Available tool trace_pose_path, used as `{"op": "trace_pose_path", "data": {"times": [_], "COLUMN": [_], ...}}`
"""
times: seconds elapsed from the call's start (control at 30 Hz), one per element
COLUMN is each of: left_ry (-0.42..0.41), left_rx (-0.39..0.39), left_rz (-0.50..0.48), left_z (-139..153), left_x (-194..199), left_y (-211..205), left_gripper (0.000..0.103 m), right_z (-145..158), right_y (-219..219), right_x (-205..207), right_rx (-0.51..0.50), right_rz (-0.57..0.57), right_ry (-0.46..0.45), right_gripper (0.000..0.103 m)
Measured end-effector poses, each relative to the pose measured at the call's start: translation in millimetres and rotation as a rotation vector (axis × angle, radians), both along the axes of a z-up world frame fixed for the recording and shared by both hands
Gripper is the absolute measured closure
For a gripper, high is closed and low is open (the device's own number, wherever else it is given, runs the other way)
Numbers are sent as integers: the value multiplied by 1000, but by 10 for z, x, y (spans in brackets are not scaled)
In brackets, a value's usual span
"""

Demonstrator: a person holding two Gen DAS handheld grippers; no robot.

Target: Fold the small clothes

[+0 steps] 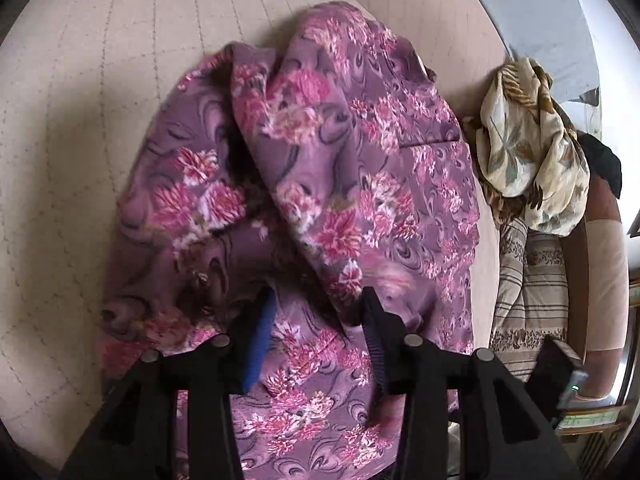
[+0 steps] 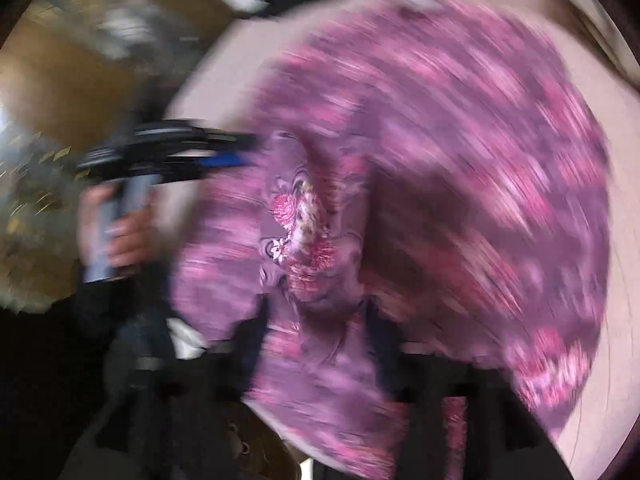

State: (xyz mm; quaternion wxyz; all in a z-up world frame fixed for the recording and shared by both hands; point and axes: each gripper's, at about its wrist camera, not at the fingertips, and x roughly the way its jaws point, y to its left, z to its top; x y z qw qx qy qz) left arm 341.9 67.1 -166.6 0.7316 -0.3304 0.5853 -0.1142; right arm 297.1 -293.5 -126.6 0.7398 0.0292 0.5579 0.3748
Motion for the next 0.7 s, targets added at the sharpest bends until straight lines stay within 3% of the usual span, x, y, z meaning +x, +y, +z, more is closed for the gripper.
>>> {"op": "trace_pose_path", "data": {"times": [0.07,0.2,0.27,0.3,0.37,0.4,0.43,0.6,0.7], "left_ry": [-30,-67,-73,-74,-73,-71,-69,-124,-89], "left_rx": [-17,-32,-44,-42,0,15,17,-54,-81], "left_rz": [18,67,84,84,77,80,84,112,75], "left_z": [64,123,103,85,28,4,-8,193,171], "left_x": [-9,5,39,76,139,155,156,73,54], "left_y": [42,134,157,133,106,105,120,270,186], "left_gripper": [62,62,62,62,68,89,99,99,94], "right_z": [-7,-126,-201,-246,-274,-224,-148,484,459], "right_y": [-70,-57,34,127,204,211,185,-61,-163], "right_x": [-112,-267,-325,-353,-376,-386,-385,-616,-678], "right_rx": [73,67,49,9,-54,-92,-88,-105,-147], "right_rz": [-64,-267,-293,-313,-334,-340,-337,-302,-287], "right_ry": [-10,29,22,-3,-24,-34,-39,-165,-162], "right_gripper": [39,39,43,48,83,90,94,94,94]}}
